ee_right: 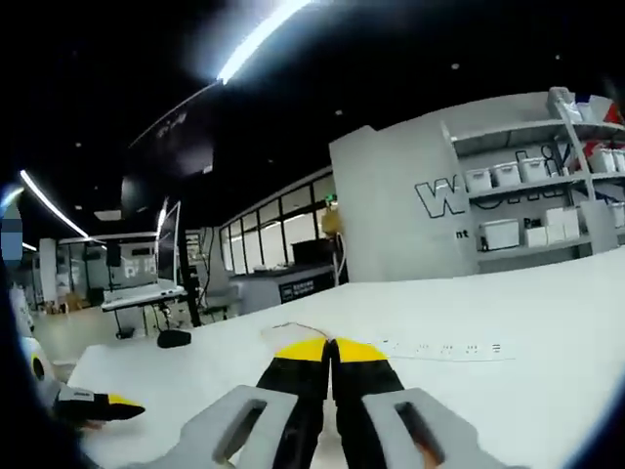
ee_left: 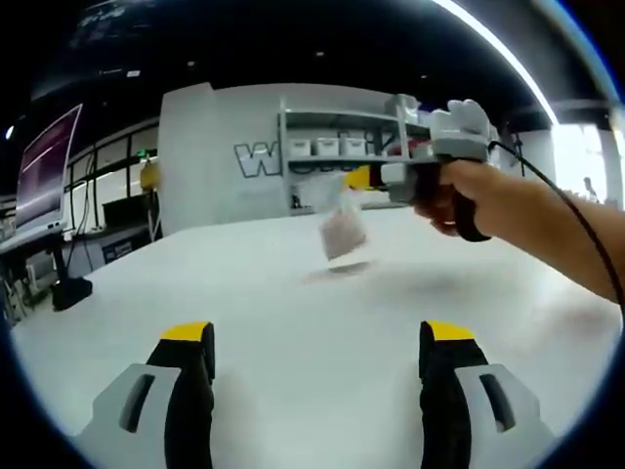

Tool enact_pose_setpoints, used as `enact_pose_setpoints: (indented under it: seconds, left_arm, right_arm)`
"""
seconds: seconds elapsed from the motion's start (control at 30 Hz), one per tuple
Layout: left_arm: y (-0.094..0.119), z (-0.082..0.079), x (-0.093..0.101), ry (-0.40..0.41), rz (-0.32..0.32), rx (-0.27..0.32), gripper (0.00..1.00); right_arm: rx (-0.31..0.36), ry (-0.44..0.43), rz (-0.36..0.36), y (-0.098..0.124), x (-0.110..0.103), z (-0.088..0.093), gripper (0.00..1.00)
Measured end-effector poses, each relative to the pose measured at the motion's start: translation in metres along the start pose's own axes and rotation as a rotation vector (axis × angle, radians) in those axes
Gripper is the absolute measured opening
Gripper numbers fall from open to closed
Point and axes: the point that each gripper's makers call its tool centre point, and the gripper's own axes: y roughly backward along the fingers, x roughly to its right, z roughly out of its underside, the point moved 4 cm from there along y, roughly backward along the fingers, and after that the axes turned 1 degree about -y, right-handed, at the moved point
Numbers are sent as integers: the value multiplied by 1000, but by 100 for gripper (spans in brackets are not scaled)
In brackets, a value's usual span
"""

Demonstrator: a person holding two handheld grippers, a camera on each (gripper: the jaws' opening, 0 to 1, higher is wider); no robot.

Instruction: Open the resealable bag by pulling the two sides of the seal apart until the entire bag opening is separated and visibly accessible.

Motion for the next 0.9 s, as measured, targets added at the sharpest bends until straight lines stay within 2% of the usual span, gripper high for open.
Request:
enact_pose_setpoints:
  seconds: [0.4, 0.6, 0.9]
  left_arm:
    - [-1, -1, -1, -2, 3, -1, 85]
    - [-1, -1, 0, -1, 4, 2, 85]
    - [-2, -2, 0, -1, 7, 4, 85]
  right_arm:
    - [0, -26, -4, 27, -17, 3, 0]
    - [4, -22, -8, 24, -12, 2, 0]
    - [-2, -47, -2, 33, -11, 6, 0]
